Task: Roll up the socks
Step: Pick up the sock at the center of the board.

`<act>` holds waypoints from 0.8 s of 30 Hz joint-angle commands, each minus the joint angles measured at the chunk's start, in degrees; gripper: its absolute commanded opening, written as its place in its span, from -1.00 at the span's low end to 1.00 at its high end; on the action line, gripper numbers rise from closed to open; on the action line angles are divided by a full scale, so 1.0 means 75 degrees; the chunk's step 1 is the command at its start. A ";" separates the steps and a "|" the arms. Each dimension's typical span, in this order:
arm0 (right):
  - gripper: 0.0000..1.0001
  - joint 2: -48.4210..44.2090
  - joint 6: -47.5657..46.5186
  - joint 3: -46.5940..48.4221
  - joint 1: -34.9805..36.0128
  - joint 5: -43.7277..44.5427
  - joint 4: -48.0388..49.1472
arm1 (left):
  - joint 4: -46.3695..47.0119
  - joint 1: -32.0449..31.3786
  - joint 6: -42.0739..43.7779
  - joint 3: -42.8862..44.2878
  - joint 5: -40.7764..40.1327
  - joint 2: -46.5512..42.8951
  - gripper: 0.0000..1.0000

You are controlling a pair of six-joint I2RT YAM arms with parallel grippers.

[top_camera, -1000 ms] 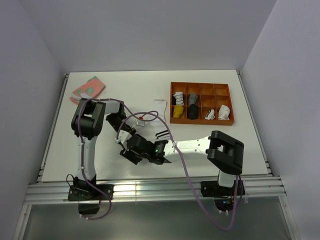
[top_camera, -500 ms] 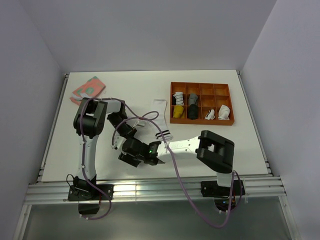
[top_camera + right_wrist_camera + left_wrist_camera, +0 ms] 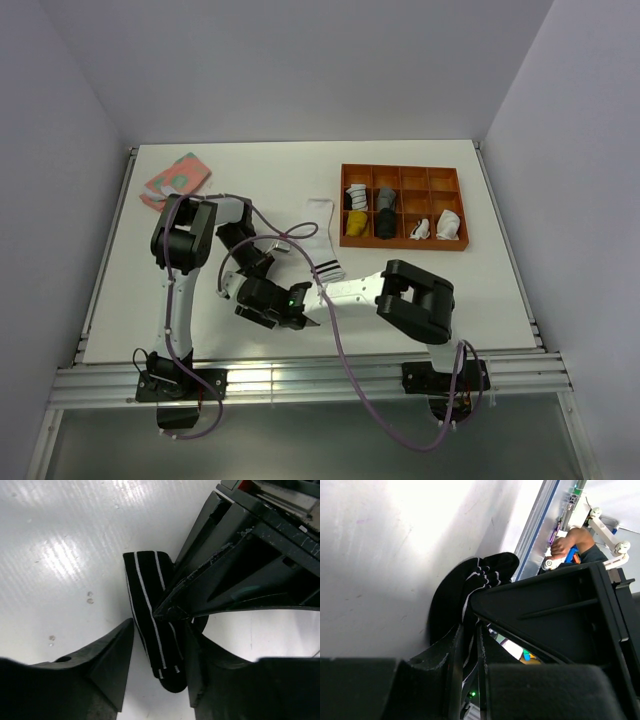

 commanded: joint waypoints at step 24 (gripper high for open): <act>-1.00 0.0769 0.0469 0.0434 -0.0480 -0.1136 -0.0826 | 0.0748 0.0888 -0.0152 0.1423 0.0587 -0.0183 -0.22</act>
